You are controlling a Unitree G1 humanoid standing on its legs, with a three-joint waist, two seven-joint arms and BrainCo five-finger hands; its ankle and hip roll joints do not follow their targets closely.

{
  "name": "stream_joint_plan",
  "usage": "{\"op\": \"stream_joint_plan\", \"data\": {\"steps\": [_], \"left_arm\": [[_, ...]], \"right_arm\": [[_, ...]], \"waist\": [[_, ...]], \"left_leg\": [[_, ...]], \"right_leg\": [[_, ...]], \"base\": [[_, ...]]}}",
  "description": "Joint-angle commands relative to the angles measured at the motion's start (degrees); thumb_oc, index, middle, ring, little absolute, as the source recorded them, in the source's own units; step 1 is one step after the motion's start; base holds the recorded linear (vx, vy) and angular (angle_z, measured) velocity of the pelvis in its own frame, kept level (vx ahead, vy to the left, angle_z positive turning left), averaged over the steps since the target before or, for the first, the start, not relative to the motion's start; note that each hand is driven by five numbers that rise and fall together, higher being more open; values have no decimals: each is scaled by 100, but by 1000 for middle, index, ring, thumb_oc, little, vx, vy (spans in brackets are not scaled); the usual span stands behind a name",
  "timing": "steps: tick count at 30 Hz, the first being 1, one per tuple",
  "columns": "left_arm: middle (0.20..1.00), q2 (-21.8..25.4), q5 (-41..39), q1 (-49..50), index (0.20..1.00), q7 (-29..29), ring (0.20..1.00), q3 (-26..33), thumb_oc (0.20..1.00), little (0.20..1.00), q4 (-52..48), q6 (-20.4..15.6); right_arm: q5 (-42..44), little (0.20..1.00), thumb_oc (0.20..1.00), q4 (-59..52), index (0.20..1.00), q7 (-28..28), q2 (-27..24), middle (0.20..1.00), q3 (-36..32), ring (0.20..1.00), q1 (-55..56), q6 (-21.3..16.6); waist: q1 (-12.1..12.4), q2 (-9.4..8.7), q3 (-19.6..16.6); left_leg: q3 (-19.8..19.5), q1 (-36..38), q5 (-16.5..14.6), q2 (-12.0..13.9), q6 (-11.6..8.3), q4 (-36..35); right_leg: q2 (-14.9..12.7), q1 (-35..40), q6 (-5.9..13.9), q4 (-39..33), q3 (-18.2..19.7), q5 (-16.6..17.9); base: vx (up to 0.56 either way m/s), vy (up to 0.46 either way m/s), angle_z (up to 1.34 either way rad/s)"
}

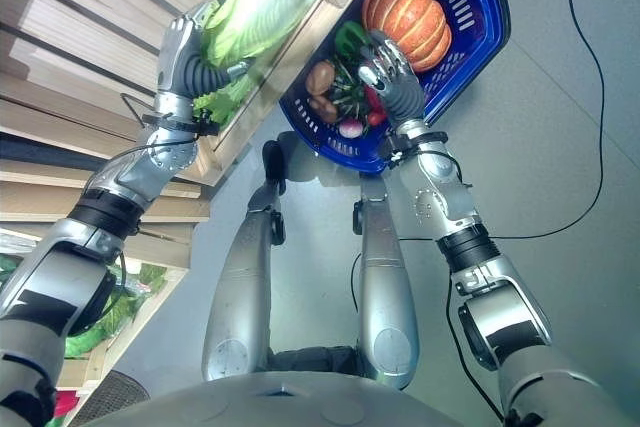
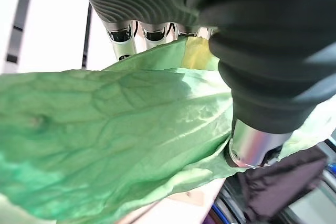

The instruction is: Pick up fruits and vegetables into the basket

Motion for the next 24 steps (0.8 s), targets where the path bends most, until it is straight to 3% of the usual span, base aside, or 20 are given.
{"op": "stream_joint_plan", "data": {"steps": [1,14,24], "left_arm": [[200,-159,-190,-100,200,-149,200,109,200,200,-632,-522],[200,-461,-519,-197,200,-1204,200,-356,200,200,-877,-359],[200,-532,-796,-205,200,-1685,200,-561,200,200,-947,-141]], "right_arm": [[92,1000,1000,-724,1000,85,-102,1000,19,1000,70,-167],[45,1000,1000,-845,1000,83,52,1000,165,1000,-91,-156],[135,1000,1000,-891,1000,109,40,1000,211,1000,-130,-241]], "waist": [[6,234,-66],[6,200,-66],[0,176,-66]], "left_leg": [[47,100,-64,-125,74,-97],[53,82,-80,-146,99,-59],[67,116,-85,-139,105,-76]], "right_leg": [[49,371,50,290,-423,-373],[65,349,77,296,-406,-324],[62,371,108,272,-402,-293]], "base": [[0,0,0],[0,0,0],[0,0,0]]}}
